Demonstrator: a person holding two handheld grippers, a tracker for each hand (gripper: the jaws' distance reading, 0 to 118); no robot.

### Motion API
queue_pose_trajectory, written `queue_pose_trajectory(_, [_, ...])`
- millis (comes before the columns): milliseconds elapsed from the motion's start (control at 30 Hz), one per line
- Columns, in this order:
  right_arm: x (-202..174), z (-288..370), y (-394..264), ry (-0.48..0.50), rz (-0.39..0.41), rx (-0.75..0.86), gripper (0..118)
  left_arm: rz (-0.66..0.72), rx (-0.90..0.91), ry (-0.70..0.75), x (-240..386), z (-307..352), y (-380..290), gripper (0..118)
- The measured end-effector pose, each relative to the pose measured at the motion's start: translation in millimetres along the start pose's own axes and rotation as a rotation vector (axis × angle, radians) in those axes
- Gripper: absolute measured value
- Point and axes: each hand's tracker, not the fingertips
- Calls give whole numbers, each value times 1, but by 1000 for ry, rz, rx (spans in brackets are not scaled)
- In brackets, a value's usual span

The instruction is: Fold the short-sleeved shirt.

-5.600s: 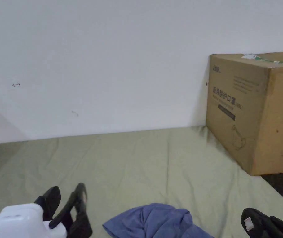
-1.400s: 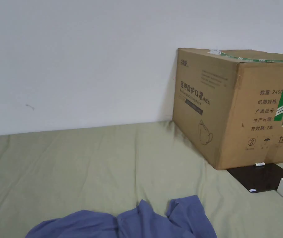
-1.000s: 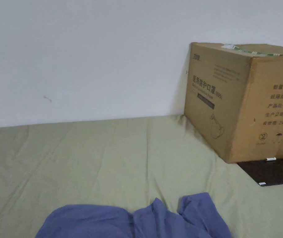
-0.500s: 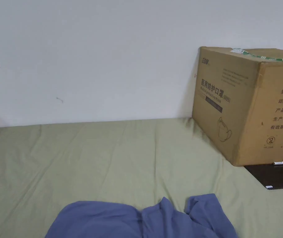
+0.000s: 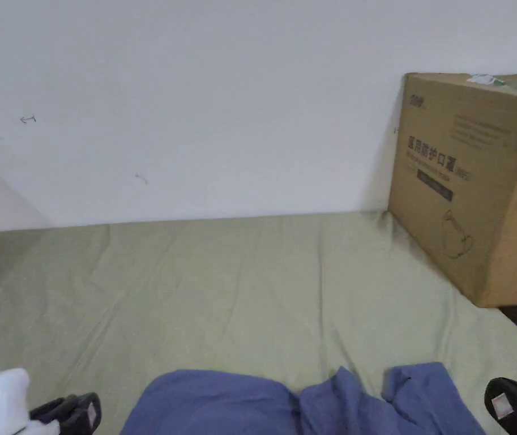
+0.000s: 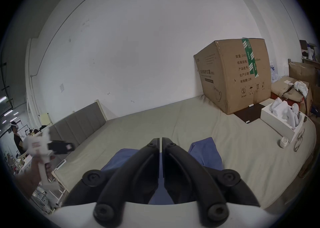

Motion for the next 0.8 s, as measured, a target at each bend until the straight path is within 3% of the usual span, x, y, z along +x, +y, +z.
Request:
queue_pose_trajectory(100, [6,-22,1,13,22,-44,4,-40,-312,-23,-29,-99,36,1])
queue_pose_trajectory(167, [10,-36,-2,25,36,-77,4,-36,-398,-4,-43,-157,47,3])
queue_pose_trajectory(200, [12,-45,-6,28,44,-92,4,-23,-401,-6,-44,-185,49,11])
queue_pose_trajectory(233, [14,-53,-9,27,51,-109,4,-25,-389,-2,-48,-211,51,34])
queue_pose_trajectory(267, [16,-59,-13,23,54,-124,4,-31,-377,4,-51,-230,51,74])
queue_pose_trajectory(300, [19,-65,-17,19,52,-138,4,-51,-364,20,-53,-252,50,99])
queue_pose_trajectory(333, [23,-71,-21,17,42,-158,4,-99,-384,42,-44,-265,46,115])
queue_pose_trajectory(367, [24,-77,-24,17,29,-182,4,-126,-408,68,-45,-282,42,118])
queue_pose_trajectory(433, [33,-88,-31,15,5,-229,4,-171,-430,131,-49,-312,29,115])
queue_pose_trajectory(500, [40,-96,-36,3,-4,-255,4,-195,-435,127,-56,-336,15,115])
queue_pose_trajectory(567, [47,-102,-42,-14,-15,-281,4,-231,-552,78,-59,-356,-2,115])
queue_pose_trajectory(667, [55,-105,-46,-33,-34,-298,4,-251,-484,115,-52,-349,-3,113])
queue_pose_trajectory(700, [59,-107,-46,-33,-35,-297,4,-248,-438,150,-46,-341,-4,104])
queue_pose_trajectory(733, [64,-110,-44,-35,-29,-293,4,-239,-389,151,-40,-332,0,84])
queue_pose_trajectory(800, [83,-124,-39,-31,-28,-287,4,-273,-325,132,-24,-313,-1,5])
